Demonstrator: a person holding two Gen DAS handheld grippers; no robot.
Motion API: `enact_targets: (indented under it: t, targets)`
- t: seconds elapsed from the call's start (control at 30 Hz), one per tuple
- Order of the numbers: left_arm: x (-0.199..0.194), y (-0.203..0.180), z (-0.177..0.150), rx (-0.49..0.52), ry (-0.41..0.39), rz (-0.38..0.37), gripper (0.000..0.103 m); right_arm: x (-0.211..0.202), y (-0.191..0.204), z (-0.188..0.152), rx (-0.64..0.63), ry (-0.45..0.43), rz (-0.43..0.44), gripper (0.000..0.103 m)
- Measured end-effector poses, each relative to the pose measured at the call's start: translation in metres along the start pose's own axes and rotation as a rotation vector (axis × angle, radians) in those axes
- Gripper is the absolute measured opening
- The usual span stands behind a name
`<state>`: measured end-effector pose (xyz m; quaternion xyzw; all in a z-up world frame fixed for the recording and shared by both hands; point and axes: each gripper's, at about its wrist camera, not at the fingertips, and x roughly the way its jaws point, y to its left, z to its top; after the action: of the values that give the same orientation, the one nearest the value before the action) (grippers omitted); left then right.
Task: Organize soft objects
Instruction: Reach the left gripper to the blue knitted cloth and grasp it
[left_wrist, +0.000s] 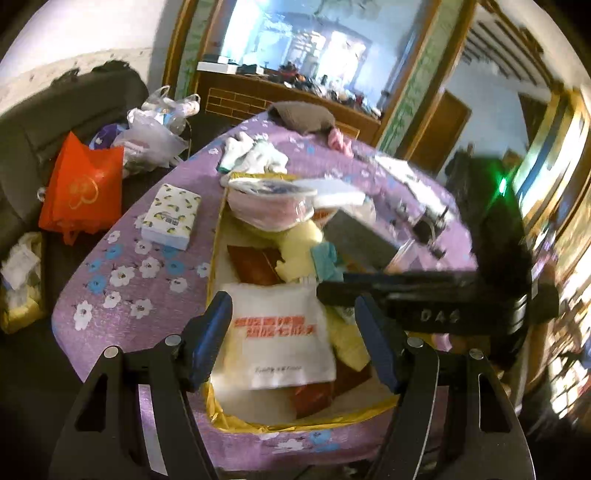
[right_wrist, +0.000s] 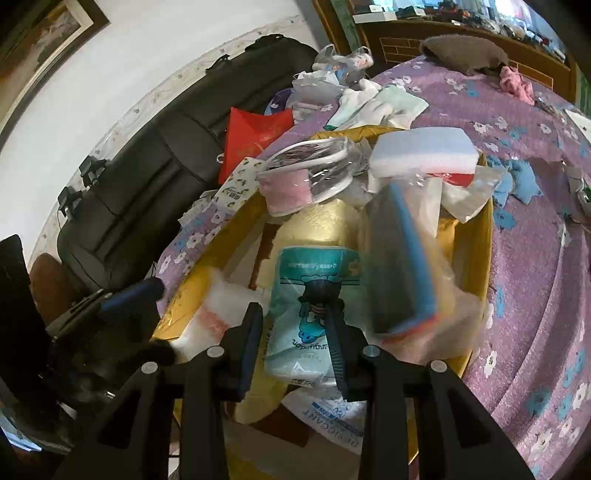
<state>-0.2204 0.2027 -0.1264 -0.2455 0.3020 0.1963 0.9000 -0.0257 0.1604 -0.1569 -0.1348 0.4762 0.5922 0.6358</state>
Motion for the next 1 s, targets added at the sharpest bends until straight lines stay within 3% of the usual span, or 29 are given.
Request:
enact_targets:
  t: [0.07, 0.17, 0.3, 0.43, 0.57, 0.8, 0.93, 1.0]
  targets:
    - [0.003, 0.002, 0.004, -0.040, 0.014, -0.016, 0.070, -0.011, -0.001, -0.003, 0.021, -0.029, 0.026, 0.034]
    - [0.007, -0.003, 0.008, -0.073, 0.032, -0.061, 0.070, -0.040, -0.012, -0.018, 0.053, -0.150, 0.062, 0.034]
    - [0.013, -0.016, 0.013, -0.085, 0.028, -0.093, 0.070, -0.073, -0.028, -0.040, 0.075, -0.262, 0.139, 0.064]
    - [0.016, -0.029, 0.018, -0.083, -0.001, -0.040, 0.070, -0.096, -0.049, -0.056, 0.124, -0.314, 0.158, 0.065]
    - [0.015, -0.047, 0.030, -0.074, -0.021, -0.115, 0.070, -0.109, -0.071, -0.058, 0.163, -0.351, 0.104, 0.065]
    - [0.049, -0.103, 0.054, -0.006, 0.029, -0.202, 0.070, -0.129, -0.126, -0.048, 0.297, -0.385, 0.064, 0.065]
    - [0.082, -0.130, 0.077, 0.096, 0.076, -0.147, 0.070, -0.142, -0.152, -0.038, 0.308, -0.394, 0.042, 0.065]
    - [0.104, -0.148, 0.092, 0.190, 0.112, -0.053, 0.070, -0.146, -0.166, -0.034, 0.306, -0.414, -0.002, 0.065]
